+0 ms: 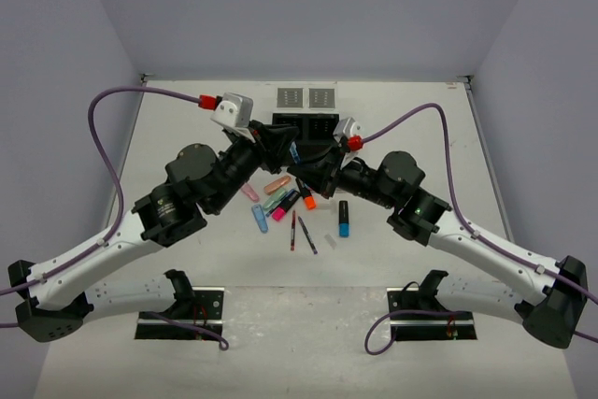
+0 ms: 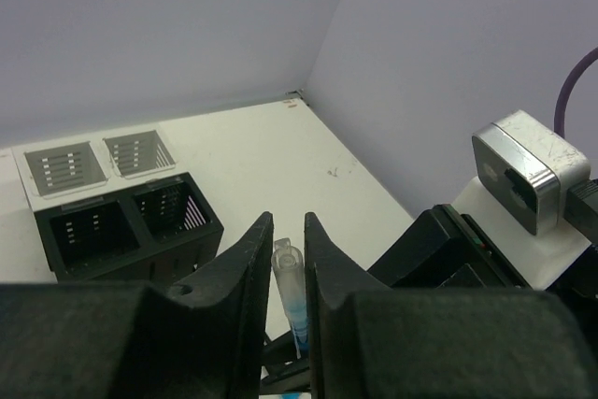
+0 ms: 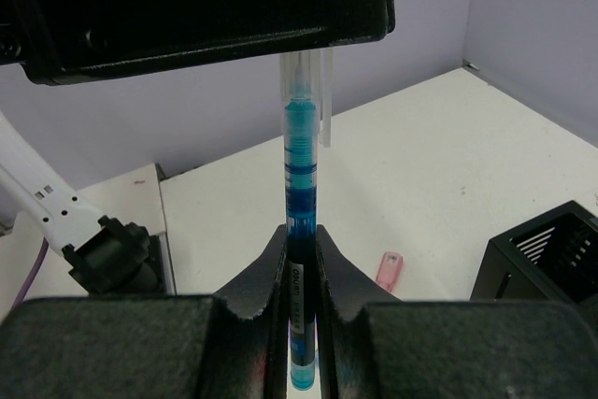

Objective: Sort the stationery into containers
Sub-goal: Close the pen cap on the pen.

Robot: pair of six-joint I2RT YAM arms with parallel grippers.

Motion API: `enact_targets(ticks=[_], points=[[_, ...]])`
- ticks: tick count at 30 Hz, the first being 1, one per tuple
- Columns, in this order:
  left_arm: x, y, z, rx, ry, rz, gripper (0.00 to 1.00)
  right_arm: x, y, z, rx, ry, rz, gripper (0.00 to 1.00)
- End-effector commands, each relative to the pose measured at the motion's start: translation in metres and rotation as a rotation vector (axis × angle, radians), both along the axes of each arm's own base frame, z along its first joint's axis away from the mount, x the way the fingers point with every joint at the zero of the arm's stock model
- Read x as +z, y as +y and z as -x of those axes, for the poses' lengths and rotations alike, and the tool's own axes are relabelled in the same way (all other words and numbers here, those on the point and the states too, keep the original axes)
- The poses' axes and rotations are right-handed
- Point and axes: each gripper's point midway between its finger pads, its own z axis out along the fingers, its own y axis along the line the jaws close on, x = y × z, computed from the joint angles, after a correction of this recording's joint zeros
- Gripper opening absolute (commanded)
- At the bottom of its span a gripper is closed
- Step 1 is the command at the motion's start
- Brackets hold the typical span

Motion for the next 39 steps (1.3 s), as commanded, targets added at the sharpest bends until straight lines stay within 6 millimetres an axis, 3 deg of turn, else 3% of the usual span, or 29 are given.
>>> enact_targets(ticks=[1, 5, 10, 21, 26, 29, 30, 33, 35, 36, 37, 39], points=[[-0.006, -0.001, -0.005, -0.005, 0.008, -0.013, 0.07, 0.024, 0.000, 0.000, -0.002, -0.036, -0.048, 0.00], [-0.013, -0.007, -0.005, -0.028, 0.027, -0.024, 0.00, 0.036, -0.003, -0.009, -0.056, -0.023, -0.080, 0.00], [-0.038, -0.022, 0.000, -0.096, 0.078, -0.058, 0.00, 0.077, -0.012, -0.020, -0.136, -0.016, -0.188, 0.00], [-0.152, -0.043, 0.020, -0.194, 0.299, -0.142, 0.00, 0.171, -0.029, -0.037, -0.233, -0.095, -0.366, 0.00], [-0.176, -0.045, 0.033, -0.227, 0.333, -0.156, 0.00, 0.191, -0.029, -0.041, -0.233, -0.117, -0.389, 0.00], [-0.176, -0.034, 0.031, -0.186, 0.326, -0.163, 0.00, 0.170, -0.021, -0.040, -0.206, -0.102, -0.346, 0.00], [-0.165, -0.027, 0.029, -0.159, 0.303, -0.146, 0.00, 0.136, -0.011, -0.040, -0.175, -0.072, -0.293, 0.00], [-0.133, -0.016, 0.024, -0.124, 0.237, -0.143, 0.00, 0.099, 0.002, -0.030, -0.082, -0.047, -0.250, 0.00], [-0.093, -0.011, 0.021, -0.115, 0.159, -0.135, 0.00, 0.058, 0.013, -0.027, -0.038, 0.012, -0.197, 0.00], [-0.095, -0.011, 0.021, -0.115, 0.155, -0.155, 0.00, 0.048, 0.015, -0.027, -0.032, 0.025, -0.179, 0.00], [-0.070, -0.011, 0.020, -0.114, 0.123, -0.123, 0.00, 0.036, 0.019, -0.026, -0.013, 0.042, -0.160, 0.00], [-0.045, -0.010, 0.019, -0.114, 0.080, -0.111, 0.07, 0.017, 0.025, -0.030, -0.007, 0.066, -0.123, 0.00]])
